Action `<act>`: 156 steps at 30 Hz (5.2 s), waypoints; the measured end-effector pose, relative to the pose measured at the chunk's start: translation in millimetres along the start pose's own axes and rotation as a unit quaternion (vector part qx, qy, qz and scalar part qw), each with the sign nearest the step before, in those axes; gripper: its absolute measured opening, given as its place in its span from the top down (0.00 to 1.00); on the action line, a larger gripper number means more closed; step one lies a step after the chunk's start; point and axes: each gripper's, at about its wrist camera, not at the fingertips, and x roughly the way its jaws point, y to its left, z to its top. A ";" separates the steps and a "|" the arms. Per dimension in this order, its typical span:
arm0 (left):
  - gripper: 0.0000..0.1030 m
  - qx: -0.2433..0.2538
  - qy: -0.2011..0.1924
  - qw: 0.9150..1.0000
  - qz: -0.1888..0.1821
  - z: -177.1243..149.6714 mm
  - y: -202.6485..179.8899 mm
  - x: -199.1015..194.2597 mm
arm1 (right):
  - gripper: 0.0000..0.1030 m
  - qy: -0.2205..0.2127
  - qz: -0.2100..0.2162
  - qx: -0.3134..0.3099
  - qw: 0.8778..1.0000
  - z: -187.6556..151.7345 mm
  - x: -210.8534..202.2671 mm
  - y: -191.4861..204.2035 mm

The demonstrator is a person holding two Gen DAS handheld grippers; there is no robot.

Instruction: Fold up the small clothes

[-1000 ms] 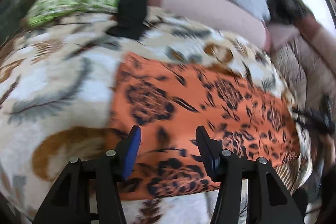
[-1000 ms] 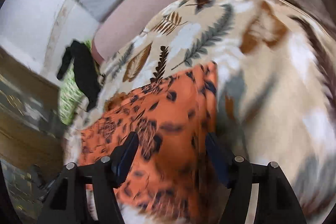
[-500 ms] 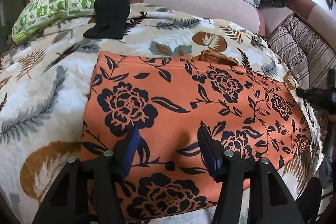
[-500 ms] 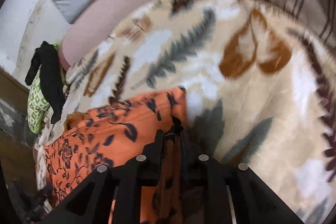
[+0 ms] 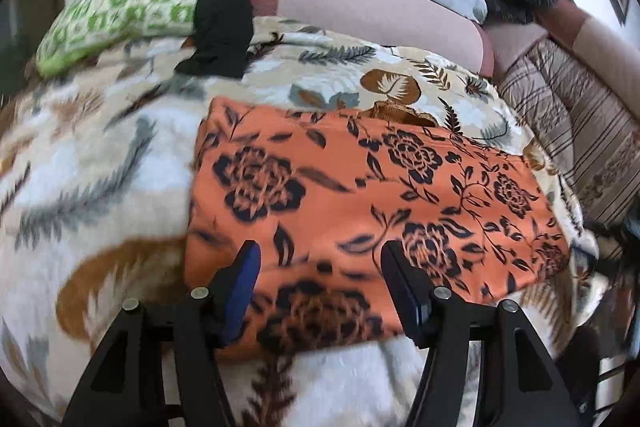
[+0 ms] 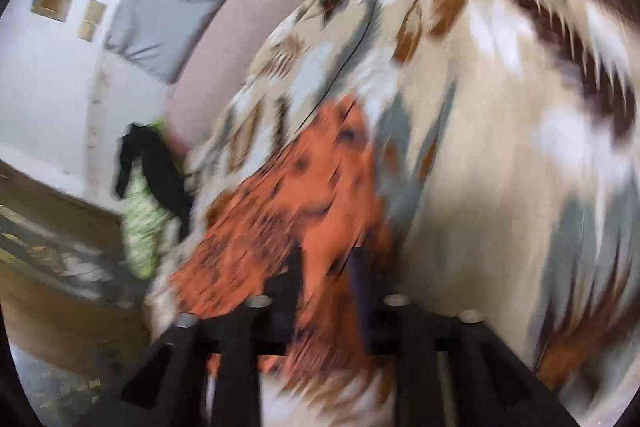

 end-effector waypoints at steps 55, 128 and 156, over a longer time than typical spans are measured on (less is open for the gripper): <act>0.30 -0.003 0.014 1.000 -0.016 14.2 -43.6 43.6 | 0.77 0.001 0.002 0.049 0.999 124.0 103.9 -45.6; 0.41 -0.036 0.057 0.994 0.090 6.7 -2.0 17.1 | 0.21 -0.038 -0.053 0.042 0.997 106.4 82.2 -6.5; 0.37 -0.048 0.016 0.997 0.059 -43.8 -11.7 -60.9 | 0.15 0.022 -0.081 -0.071 0.994 -24.2 71.5 38.8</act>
